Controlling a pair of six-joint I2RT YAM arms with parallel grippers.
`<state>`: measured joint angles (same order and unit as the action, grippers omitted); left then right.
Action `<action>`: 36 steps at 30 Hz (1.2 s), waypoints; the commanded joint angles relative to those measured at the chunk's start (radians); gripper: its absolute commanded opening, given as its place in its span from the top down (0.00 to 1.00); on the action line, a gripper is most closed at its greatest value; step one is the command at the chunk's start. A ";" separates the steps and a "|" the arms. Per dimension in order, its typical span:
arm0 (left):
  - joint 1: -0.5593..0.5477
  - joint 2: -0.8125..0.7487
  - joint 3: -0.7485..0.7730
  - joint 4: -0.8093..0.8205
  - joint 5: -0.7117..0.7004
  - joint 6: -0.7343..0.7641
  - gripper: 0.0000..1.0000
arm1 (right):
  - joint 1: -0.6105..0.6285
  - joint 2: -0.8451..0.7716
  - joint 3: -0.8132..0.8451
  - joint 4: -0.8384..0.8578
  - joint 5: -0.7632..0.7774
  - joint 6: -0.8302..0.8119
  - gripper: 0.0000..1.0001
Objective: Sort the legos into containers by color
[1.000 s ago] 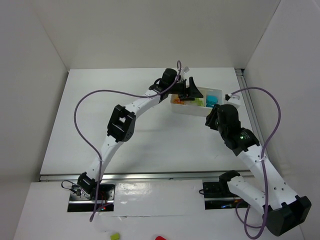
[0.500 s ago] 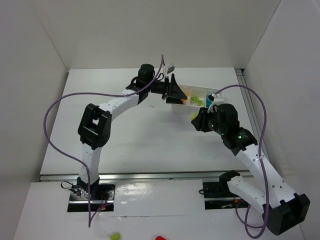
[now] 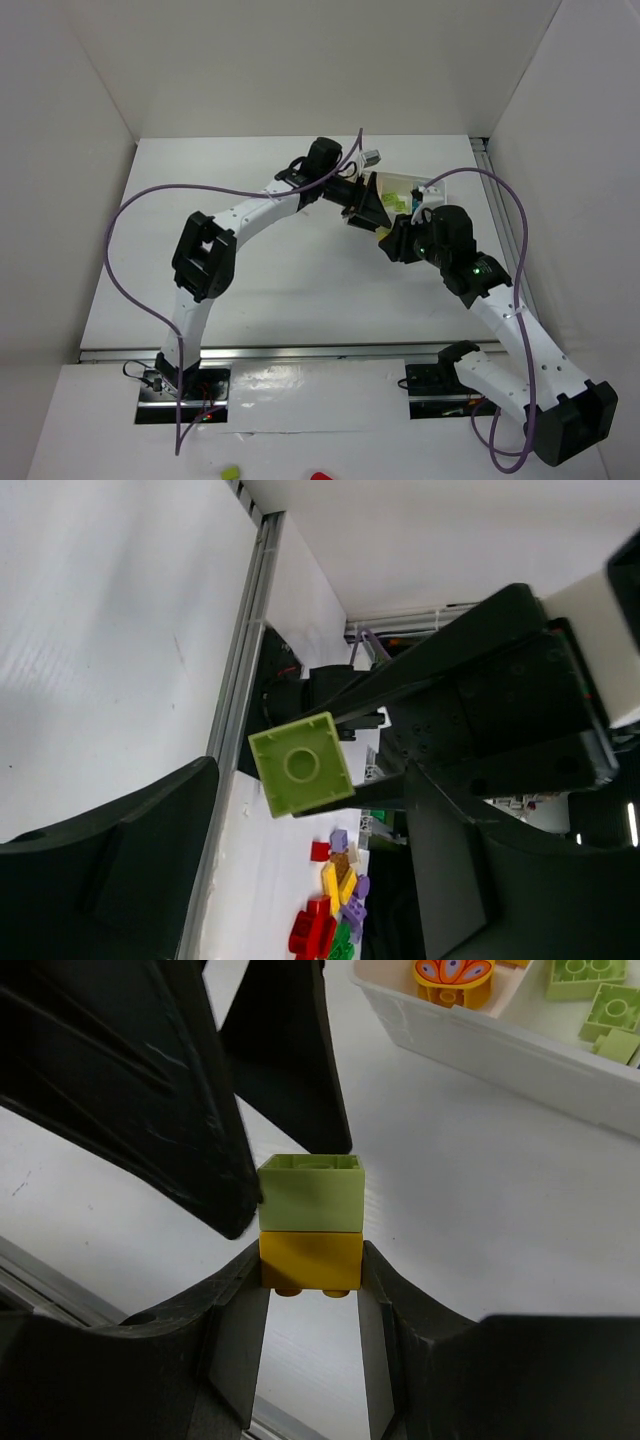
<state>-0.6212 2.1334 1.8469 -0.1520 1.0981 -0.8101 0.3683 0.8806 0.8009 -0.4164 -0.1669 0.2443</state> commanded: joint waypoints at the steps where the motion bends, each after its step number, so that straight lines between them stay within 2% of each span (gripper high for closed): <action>1: -0.014 0.033 0.055 -0.083 0.011 0.077 0.17 | -0.005 0.006 0.015 0.051 -0.006 -0.014 0.77; 6: -0.014 0.033 0.055 -0.058 0.031 0.065 0.36 | -0.005 0.015 0.015 0.060 0.003 -0.023 0.77; 7: -0.014 0.033 0.055 -0.058 0.031 0.065 0.47 | -0.005 0.015 0.015 0.060 0.003 -0.023 0.77; 10: -0.014 0.033 0.055 -0.046 0.031 0.043 0.72 | -0.005 0.015 0.015 0.060 0.003 -0.023 0.77; 11: -0.003 0.033 0.045 -0.034 0.031 0.034 0.83 | -0.005 0.015 0.015 0.060 0.003 -0.023 0.78; 15: 0.035 0.011 0.018 -0.023 -0.021 0.023 1.00 | -0.005 0.015 0.006 0.051 0.003 -0.023 0.84; 22: 0.132 -0.082 -0.087 0.075 -0.162 -0.056 1.00 | -0.005 0.015 0.006 0.022 0.013 -0.033 0.86; 28: 0.152 -0.173 -0.224 0.179 -0.265 -0.109 1.00 | -0.005 0.058 0.024 0.074 0.078 -0.051 0.86; 32: 0.152 -0.242 -0.317 0.108 -0.383 -0.045 1.00 | -0.005 0.241 0.113 0.136 0.115 -0.062 0.86; 36: 0.172 -0.311 -0.405 0.077 -0.411 -0.012 1.00 | -0.005 0.392 0.201 0.221 0.106 -0.047 0.86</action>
<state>-0.4603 1.8935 1.4815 -0.0635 0.7406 -0.8665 0.3683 1.2076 0.9325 -0.3130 -0.0841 0.2035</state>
